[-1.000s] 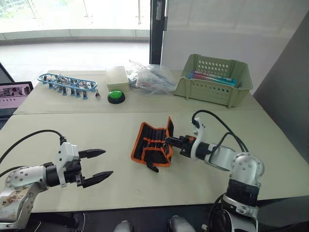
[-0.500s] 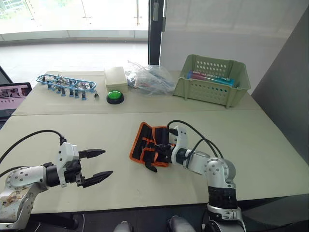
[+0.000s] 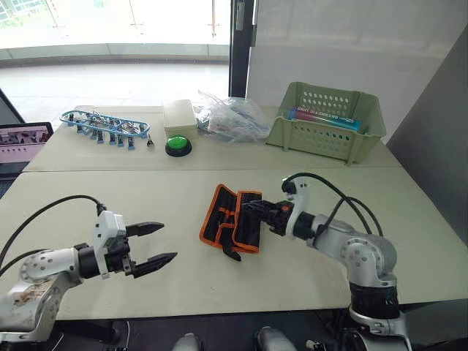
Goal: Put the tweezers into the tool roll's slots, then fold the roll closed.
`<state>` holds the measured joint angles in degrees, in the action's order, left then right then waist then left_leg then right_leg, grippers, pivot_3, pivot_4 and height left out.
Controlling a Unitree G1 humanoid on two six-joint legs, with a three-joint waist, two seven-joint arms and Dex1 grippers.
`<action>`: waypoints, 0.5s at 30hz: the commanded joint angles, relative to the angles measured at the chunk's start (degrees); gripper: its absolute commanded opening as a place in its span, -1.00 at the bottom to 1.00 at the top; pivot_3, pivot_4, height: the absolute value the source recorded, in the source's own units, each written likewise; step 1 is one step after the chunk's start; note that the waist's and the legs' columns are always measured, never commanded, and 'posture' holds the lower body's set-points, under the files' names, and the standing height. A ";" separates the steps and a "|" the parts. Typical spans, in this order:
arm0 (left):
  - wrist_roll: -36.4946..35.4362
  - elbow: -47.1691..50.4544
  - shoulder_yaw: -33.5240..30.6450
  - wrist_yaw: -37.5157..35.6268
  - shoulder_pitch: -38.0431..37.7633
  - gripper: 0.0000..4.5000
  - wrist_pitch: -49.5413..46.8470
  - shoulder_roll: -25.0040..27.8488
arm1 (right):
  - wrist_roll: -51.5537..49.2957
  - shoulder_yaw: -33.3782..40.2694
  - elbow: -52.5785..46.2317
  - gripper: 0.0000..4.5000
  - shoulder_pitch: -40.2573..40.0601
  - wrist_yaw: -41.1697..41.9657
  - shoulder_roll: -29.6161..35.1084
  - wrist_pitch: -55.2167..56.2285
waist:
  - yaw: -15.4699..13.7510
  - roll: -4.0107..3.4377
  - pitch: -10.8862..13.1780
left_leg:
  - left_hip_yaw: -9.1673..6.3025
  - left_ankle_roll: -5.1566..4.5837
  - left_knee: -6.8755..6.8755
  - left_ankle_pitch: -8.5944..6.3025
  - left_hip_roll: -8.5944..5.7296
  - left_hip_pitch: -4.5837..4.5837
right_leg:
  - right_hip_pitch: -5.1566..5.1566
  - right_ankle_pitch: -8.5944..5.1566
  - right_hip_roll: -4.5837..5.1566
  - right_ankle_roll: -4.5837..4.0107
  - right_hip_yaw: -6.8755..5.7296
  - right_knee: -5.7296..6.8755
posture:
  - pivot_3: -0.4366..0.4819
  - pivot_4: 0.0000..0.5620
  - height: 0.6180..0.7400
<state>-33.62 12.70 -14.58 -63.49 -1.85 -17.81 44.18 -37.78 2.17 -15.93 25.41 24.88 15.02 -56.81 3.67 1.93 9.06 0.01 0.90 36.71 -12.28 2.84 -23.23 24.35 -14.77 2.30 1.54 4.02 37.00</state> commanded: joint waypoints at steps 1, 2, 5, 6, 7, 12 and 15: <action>-1.78 0.49 1.28 1.59 2.80 1.00 -3.12 -1.03 | 6.97 -5.40 4.24 -0.53 -0.14 6.85 2.14 13.38 | 0.28 0.00 0.00 | 0.01 0.00 0.00 0.00 0.01 0.02 | 0.00 0.00 -0.02 0.00 0.02 0.01 | -0.05 -0.47 0.96; -1.69 0.02 1.84 2.05 3.77 1.00 -3.71 -1.60 | 8.93 -6.66 7.11 -0.69 0.08 8.70 2.44 17.10 | 0.32 0.01 0.00 | 0.00 0.00 0.00 0.00 0.01 0.05 | -0.02 0.00 -0.04 0.01 0.02 0.04 | -0.05 -0.47 0.96; 0.62 -4.07 5.63 6.72 9.50 1.00 -6.71 -5.28 | 13.73 -9.40 14.20 -0.99 0.86 12.19 2.78 25.43 | 0.12 0.01 0.00 | 0.00 0.00 0.04 0.01 0.01 0.09 | -0.06 0.01 -0.07 0.01 0.04 0.07 | -0.05 -0.47 0.96; 1.28 -5.31 6.80 7.75 11.10 1.00 -7.77 -6.27 | 15.36 -10.28 16.13 -0.99 1.06 12.95 2.89 27.70 | -0.14 0.01 0.00 | -0.01 0.00 0.08 0.01 -0.01 0.11 | -0.08 0.02 -0.07 0.02 0.04 0.09 | -0.05 -0.47 0.96; 1.81 -6.24 7.67 8.29 12.32 1.00 -8.41 -7.07 | 16.43 -10.81 17.78 -0.99 1.25 13.59 2.79 29.36 | -0.22 0.01 0.00 | -0.03 0.00 0.14 0.01 -0.01 0.09 | -0.09 0.04 -0.08 0.04 0.02 0.09 | -0.05 -0.47 0.96; 5.24 -11.29 12.58 10.32 17.49 1.00 -9.20 -11.00 | 20.98 -12.35 24.52 -0.99 1.91 13.63 2.18 33.22 | -0.66 0.02 -0.01 | -0.02 0.00 0.17 0.01 -0.04 0.02 | -0.07 0.18 -0.07 -0.13 0.06 0.07 | -0.05 -0.47 0.96; 6.89 -13.04 14.92 9.93 19.07 1.00 -8.66 -12.29 | 22.36 -12.27 26.39 -0.99 2.10 12.80 1.74 33.37 | -0.72 0.02 -0.01 | -0.03 0.00 0.16 0.01 -0.04 0.06 | -0.09 0.20 -0.08 -0.16 0.06 0.10 | -0.05 -0.47 0.96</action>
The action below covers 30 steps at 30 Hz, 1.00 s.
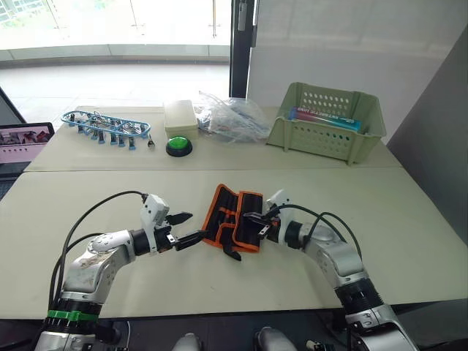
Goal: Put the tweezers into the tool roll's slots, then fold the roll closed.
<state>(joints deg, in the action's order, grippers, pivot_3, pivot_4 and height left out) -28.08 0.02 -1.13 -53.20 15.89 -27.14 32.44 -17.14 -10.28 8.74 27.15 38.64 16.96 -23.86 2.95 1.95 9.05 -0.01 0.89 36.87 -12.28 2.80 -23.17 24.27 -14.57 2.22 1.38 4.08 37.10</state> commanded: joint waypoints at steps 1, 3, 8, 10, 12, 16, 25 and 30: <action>1.49 -0.83 1.92 -0.85 1.78 1.00 0.83 -0.85 | 1.87 0.34 1.76 -0.99 0.29 -1.24 -0.39 -0.06 | -0.03 0.00 0.00 | 0.00 0.00 0.00 0.00 0.00 0.02 | 0.00 0.01 0.00 -0.01 0.00 0.01 | -0.05 -0.47 0.96; 1.58 -1.64 2.27 -1.19 2.57 0.88 0.63 -1.30 | 1.97 0.63 1.61 -1.00 0.07 -1.44 -0.63 -0.51 | -0.16 0.00 0.00 | -0.01 0.00 0.00 0.00 0.01 0.04 | -0.02 0.01 -0.01 -0.02 0.00 0.04 | -0.05 -0.47 0.96; 1.16 -3.89 1.39 -1.90 4.56 0.20 1.77 -2.26 | 2.23 0.69 0.30 -1.00 -0.92 -1.62 -0.92 -0.92 | -0.39 0.01 -0.01 | -0.01 0.00 0.04 0.01 0.01 0.12 | -0.11 0.04 -0.01 -0.02 0.00 0.04 | -0.05 -0.47 0.96; 1.09 -4.38 1.17 -2.13 5.17 -0.10 2.06 -2.46 | 2.27 0.55 -0.06 -1.00 -1.30 -1.77 -1.09 -1.06 | -0.42 0.01 -0.01 | -0.01 0.00 0.06 0.01 0.00 0.12 | -0.12 0.04 -0.01 -0.02 0.00 0.04 | -0.05 -0.47 0.96; 1.02 -4.58 1.10 -2.50 5.46 -0.40 2.26 -2.63 | 2.27 0.46 -0.36 -1.00 -1.58 -1.89 -1.20 -1.15 | -0.42 0.01 -0.01 | -0.01 0.00 0.06 0.01 0.00 0.11 | -0.12 0.04 -0.01 -0.01 0.00 0.04 | -0.05 -0.47 0.96; 1.52 -4.87 1.69 -2.43 6.11 -0.98 2.22 -3.16 | 2.11 0.80 -0.60 -1.00 -1.81 -2.22 -1.62 -1.53 | -0.39 0.01 -0.01 | -0.01 0.00 0.06 0.01 0.00 0.10 | -0.12 0.04 -0.01 -0.01 0.00 0.04 | -0.05 -0.47 0.96; 2.18 -4.54 2.42 -2.10 7.66 -0.99 1.96 -5.05 | 2.16 1.65 -1.75 -1.00 -1.73 -2.77 -1.92 -2.48 | -0.45 0.02 -0.01 | -0.02 0.00 0.09 0.01 0.00 0.11 | -0.13 0.05 -0.01 0.00 0.00 0.05 | -0.05 -0.47 0.96; 0.40 -2.70 2.26 -1.85 9.98 -0.99 -0.35 -6.83 | 2.38 1.81 -2.00 -1.00 -1.87 -2.88 -1.94 -3.00 | -0.48 0.02 -0.01 | -0.02 0.00 0.11 0.01 0.00 0.09 | -0.13 0.06 -0.01 0.01 0.00 0.05 | -0.05 -0.47 0.96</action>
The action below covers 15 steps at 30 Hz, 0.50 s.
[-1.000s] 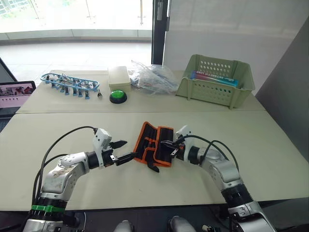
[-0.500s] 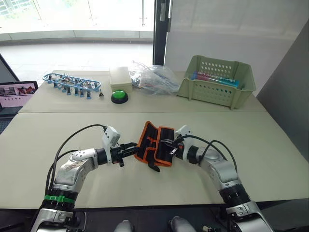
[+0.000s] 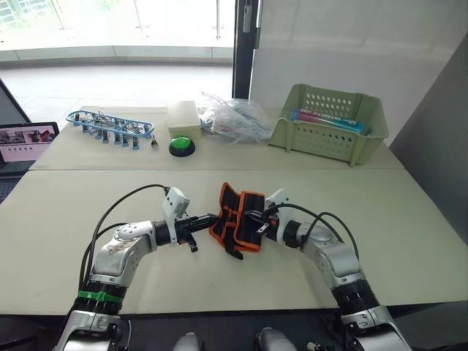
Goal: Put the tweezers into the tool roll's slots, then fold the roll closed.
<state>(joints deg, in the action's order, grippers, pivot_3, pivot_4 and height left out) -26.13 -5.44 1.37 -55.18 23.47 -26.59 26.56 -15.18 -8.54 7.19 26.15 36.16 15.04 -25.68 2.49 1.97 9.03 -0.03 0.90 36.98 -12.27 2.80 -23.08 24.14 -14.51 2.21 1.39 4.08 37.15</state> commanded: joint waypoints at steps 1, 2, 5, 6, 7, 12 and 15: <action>-1.71 3.02 0.18 0.16 2.94 -0.99 -1.44 -1.54 | 0.53 0.01 -0.61 -1.00 -1.06 -0.45 0.00 -1.28 | -0.07 0.00 0.00 | 0.00 0.00 0.01 0.00 0.00 -0.01 | 0.00 0.01 0.00 0.01 0.00 0.00 | -0.05 -0.47 0.96; -1.46 2.95 0.79 0.21 3.45 -0.99 -1.47 -2.20 | 0.63 0.00 -0.72 -1.00 -1.25 -0.45 0.02 -1.35 | -0.09 0.00 0.00 | 0.00 0.00 0.03 0.00 -0.01 -0.01 | -0.01 0.01 0.00 0.01 0.00 0.00 | -0.05 -0.47 0.96; -0.08 1.66 3.08 0.21 4.92 -0.99 -0.97 -4.58 | 0.69 0.12 -1.06 -1.00 -1.69 -0.51 -0.09 -1.68 | -0.09 0.01 -0.01 | 0.00 0.00 0.04 0.00 -0.02 0.00 | -0.03 0.01 0.00 0.03 0.01 -0.01 | -0.05 -0.47 0.96; 0.61 1.08 4.05 0.36 5.43 -0.99 -0.69 -5.40 | 0.69 0.14 -1.18 -1.00 -1.80 -0.54 -0.11 -1.78 | -0.09 0.01 -0.01 | 0.00 0.00 0.04 0.00 -0.02 -0.01 | -0.03 0.01 0.00 0.03 0.01 -0.01 | -0.05 -0.47 0.96; 1.10 0.70 4.65 0.47 5.74 -0.99 -0.49 -5.93 | 0.70 0.16 -1.26 -1.00 -1.86 -0.55 -0.13 -1.86 | -0.09 0.01 -0.01 | 0.00 0.00 0.04 0.00 -0.02 -0.01 | -0.03 0.01 0.00 0.03 0.01 -0.01 | -0.05 -0.47 0.96; 4.32 -2.68 8.41 1.12 6.82 -0.99 0.80 -9.19 | -0.23 1.50 -2.65 -1.00 -2.20 -1.26 -0.34 -2.99 | -0.09 0.00 -0.01 | -0.01 0.00 0.03 0.00 -0.03 -0.02 | -0.03 0.01 0.00 0.03 0.02 -0.01 | -0.05 -0.47 0.96; 7.01 -5.98 10.31 1.10 7.00 -0.99 3.05 -10.54 | -3.49 5.20 -4.49 -1.00 -2.34 -2.66 -1.11 -6.24 | -0.12 0.01 -0.02 | -0.01 0.00 0.04 0.00 -0.05 -0.03 | -0.03 0.01 0.00 0.03 0.02 -0.02 | -0.05 -0.47 0.96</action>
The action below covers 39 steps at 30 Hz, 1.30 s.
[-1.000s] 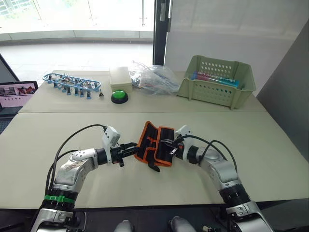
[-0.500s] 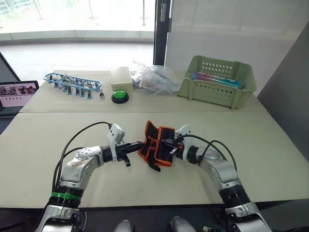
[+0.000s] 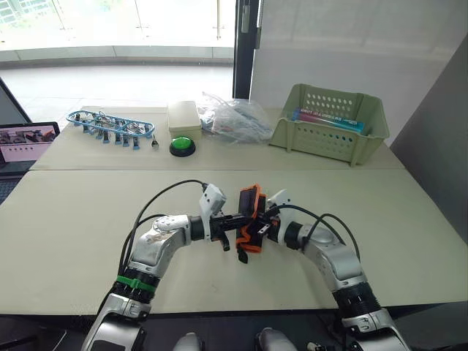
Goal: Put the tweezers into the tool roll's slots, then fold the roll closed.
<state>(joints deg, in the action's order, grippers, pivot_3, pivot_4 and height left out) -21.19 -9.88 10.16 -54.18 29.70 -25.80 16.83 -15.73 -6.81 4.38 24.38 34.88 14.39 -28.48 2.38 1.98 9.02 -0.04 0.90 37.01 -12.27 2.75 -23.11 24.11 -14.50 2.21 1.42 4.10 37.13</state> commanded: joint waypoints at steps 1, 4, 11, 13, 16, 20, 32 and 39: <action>2.53 -2.03 1.81 -0.02 0.80 -0.99 2.60 -1.11 | -3.87 4.52 -2.14 -1.00 -0.51 -1.88 -0.68 -4.59 | -0.03 0.00 0.00 | 0.00 0.00 0.00 0.00 0.00 -0.01 | 0.01 0.00 0.00 0.00 0.00 0.00 | -0.05 -0.47 0.96; 3.87 -3.18 2.80 -0.51 0.50 -0.99 4.03 -1.58 | -10.10 11.60 -3.90 -1.00 0.18 -3.53 -1.48 -8.23 | -0.29 0.00 0.00 | -0.01 0.00 0.02 0.00 -0.01 -0.02 | 0.00 0.01 0.00 0.00 0.00 0.00 | -0.05 -0.47 0.96; 6.24 -5.90 3.65 -0.34 0.59 -0.99 5.37 -1.93 | -15.92 17.30 -7.30 -1.00 0.77 -2.86 0.14 -9.91 | -0.26 -0.01 -0.01 | -0.02 -0.01 0.03 0.00 -0.03 -0.07 | 0.03 0.01 0.01 0.03 0.01 -0.03 | -0.05 -0.47 0.96; 7.16 -6.53 4.15 -0.04 0.56 -0.99 5.30 -2.12 | -16.90 15.40 -11.21 -1.00 0.46 0.65 0.84 -8.32 | -0.18 -0.02 -0.01 | -0.02 -0.01 0.03 0.00 -0.03 -0.07 | 0.02 0.01 0.01 0.03 0.01 -0.02 | -0.05 -0.47 0.96; 9.04 -7.47 5.71 -0.14 0.77 -0.99 5.10 -1.93 | -11.68 8.39 -12.60 -1.00 0.64 3.06 3.07 -5.94 | -0.03 -0.05 -0.03 | -0.02 -0.01 0.03 0.00 -0.03 -0.03 | -0.02 0.01 0.01 0.05 0.01 -0.02 | -0.05 -0.47 0.96; 9.92 -8.46 5.91 0.34 1.27 -0.99 4.70 -2.11 | -2.62 0.59 -5.99 -1.00 2.48 2.36 4.80 -1.64 | -0.11 -0.05 -0.03 | -0.01 0.00 0.04 0.00 -0.04 0.13 | -0.16 -0.15 0.01 0.32 0.02 -0.02 | -0.05 -0.47 0.96; 7.68 1.03 3.66 -3.23 -0.61 -0.99 8.58 1.82 | 2.92 -3.77 5.34 -1.00 3.16 1.79 4.86 -3.55 | 0.24 -0.06 -0.07 | -0.02 -0.01 0.07 0.00 -0.03 0.20 | -0.23 0.02 0.00 0.07 0.04 -0.01 | -0.05 -0.47 0.96; -1.96 5.91 -2.54 -10.58 1.34 -0.18 4.09 6.71 | 2.17 -2.70 4.27 -1.00 3.38 1.52 3.48 -4.07 | 0.18 -0.06 -0.07 | -0.02 -0.01 0.06 0.01 -0.01 0.18 | -0.17 0.02 -0.02 0.08 0.04 0.01 | -0.05 -0.47 0.96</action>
<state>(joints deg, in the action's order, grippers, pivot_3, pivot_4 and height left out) -20.77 -5.72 8.55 -62.99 29.94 -21.68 23.84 -14.36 -9.08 7.12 28.92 36.99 17.78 -30.59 2.55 1.92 8.95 -0.06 0.89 37.08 -12.26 2.73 -22.90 23.90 -14.49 2.19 1.51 4.14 37.14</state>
